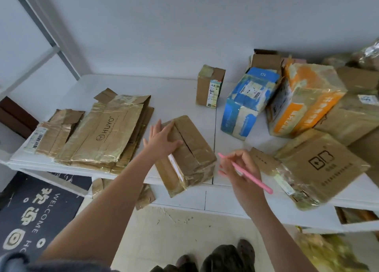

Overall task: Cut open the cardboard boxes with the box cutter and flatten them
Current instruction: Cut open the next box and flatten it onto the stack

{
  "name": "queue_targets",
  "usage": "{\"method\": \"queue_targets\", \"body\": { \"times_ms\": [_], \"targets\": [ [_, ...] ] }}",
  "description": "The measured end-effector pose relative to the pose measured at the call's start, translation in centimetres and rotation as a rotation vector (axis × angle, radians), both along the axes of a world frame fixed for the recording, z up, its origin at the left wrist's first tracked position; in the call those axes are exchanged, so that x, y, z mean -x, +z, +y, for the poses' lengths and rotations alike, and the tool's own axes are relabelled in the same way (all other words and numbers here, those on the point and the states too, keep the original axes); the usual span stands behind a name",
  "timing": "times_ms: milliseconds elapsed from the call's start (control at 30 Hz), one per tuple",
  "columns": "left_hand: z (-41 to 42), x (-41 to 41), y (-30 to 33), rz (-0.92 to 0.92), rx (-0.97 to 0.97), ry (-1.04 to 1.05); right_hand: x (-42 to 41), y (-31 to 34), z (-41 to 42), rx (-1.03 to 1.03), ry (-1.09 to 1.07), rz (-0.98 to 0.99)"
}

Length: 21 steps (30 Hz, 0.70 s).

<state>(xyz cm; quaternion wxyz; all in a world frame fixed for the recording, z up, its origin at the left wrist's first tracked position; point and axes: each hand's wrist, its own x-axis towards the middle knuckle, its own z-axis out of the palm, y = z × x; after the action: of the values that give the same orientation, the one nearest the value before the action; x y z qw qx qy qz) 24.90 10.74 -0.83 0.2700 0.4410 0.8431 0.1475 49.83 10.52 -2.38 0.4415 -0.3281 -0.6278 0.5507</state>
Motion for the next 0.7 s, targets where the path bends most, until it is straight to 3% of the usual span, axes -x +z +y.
{"method": "queue_targets", "body": {
  "times_ms": [167, 267, 433, 567, 633, 700],
  "targets": [
    [-0.4, 0.3, 0.2, -0.011, -0.060, 0.017, 1.9, -1.8, -1.2, 0.078, -0.080, 0.120],
    [-1.4, -0.8, 0.1, -0.011, -0.150, 0.179, 3.3, -1.6, -0.3, 0.093, -0.190, 0.177],
    [-2.7, -3.1, -0.2, 0.137, -0.180, 0.386, 4.7, 0.5, 3.9, 0.234, -0.305, 0.251],
    [-2.5, -3.1, -0.2, 0.388, -0.049, 0.323, 3.9, 0.7, 5.1, 0.238, -0.299, 0.256],
    [-2.4, -2.8, -0.4, 0.477, -0.147, 0.215, 3.3, 0.2, 4.7, 0.251, -0.310, 0.266],
    [-2.3, -2.6, -0.6, 0.411, -0.314, -0.002, 2.8, -0.3, 4.0, 0.282, -0.332, 0.299]
  ]
}}
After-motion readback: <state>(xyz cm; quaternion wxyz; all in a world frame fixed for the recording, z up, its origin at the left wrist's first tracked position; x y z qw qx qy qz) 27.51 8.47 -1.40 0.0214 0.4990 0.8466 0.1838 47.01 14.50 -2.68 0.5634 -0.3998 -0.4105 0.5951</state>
